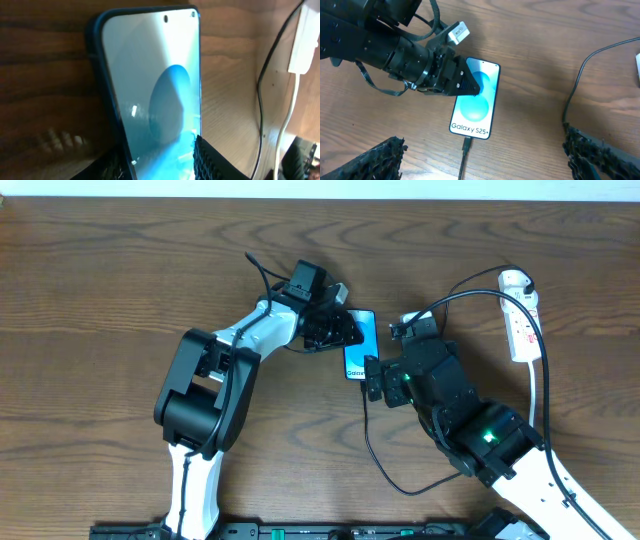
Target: Plug charger to phone and switch on socket
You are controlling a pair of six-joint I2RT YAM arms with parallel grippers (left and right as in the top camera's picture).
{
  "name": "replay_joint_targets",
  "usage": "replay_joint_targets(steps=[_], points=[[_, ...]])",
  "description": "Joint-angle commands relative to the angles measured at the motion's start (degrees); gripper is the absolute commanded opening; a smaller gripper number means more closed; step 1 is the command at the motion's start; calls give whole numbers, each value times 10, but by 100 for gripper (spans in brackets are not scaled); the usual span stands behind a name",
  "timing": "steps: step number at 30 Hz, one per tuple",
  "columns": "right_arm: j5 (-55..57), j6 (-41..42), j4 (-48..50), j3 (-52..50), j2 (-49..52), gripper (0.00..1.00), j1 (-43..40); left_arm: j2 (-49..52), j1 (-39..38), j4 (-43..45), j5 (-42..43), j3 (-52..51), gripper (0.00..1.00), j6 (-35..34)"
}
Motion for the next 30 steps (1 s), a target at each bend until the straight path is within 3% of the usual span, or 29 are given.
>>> replay_joint_targets(steps=[1, 4, 8, 12, 16, 23, 27, 29, 30], points=[[9, 8, -3, 11, 0, 99, -5, 45, 2, -20, -119, -28, 43, -28], [9, 8, -3, 11, 0, 99, -5, 45, 2, -19, -108, -28, 48, -9], [9, 8, -3, 11, 0, 99, -5, 45, 2, -11, -48, -28, 49, 67], [9, 8, -3, 11, 0, 99, -5, 45, 2, -8, -36, -28, 54, 83], [9, 8, -3, 11, 0, 99, -5, 45, 2, -9, -40, -28, 55, 75], [9, 8, -3, 11, 0, 99, -5, 45, 2, -15, -135, -28, 55, -44], [9, 8, -3, 11, 5, 99, -5, 45, 3, -16, -138, -28, 56, -47], [9, 8, -3, 11, 14, 99, -5, 45, 3, -15, -130, -28, 69, -34], [9, 8, -3, 11, 17, 99, -5, 45, 3, -13, -122, -28, 71, -20]])
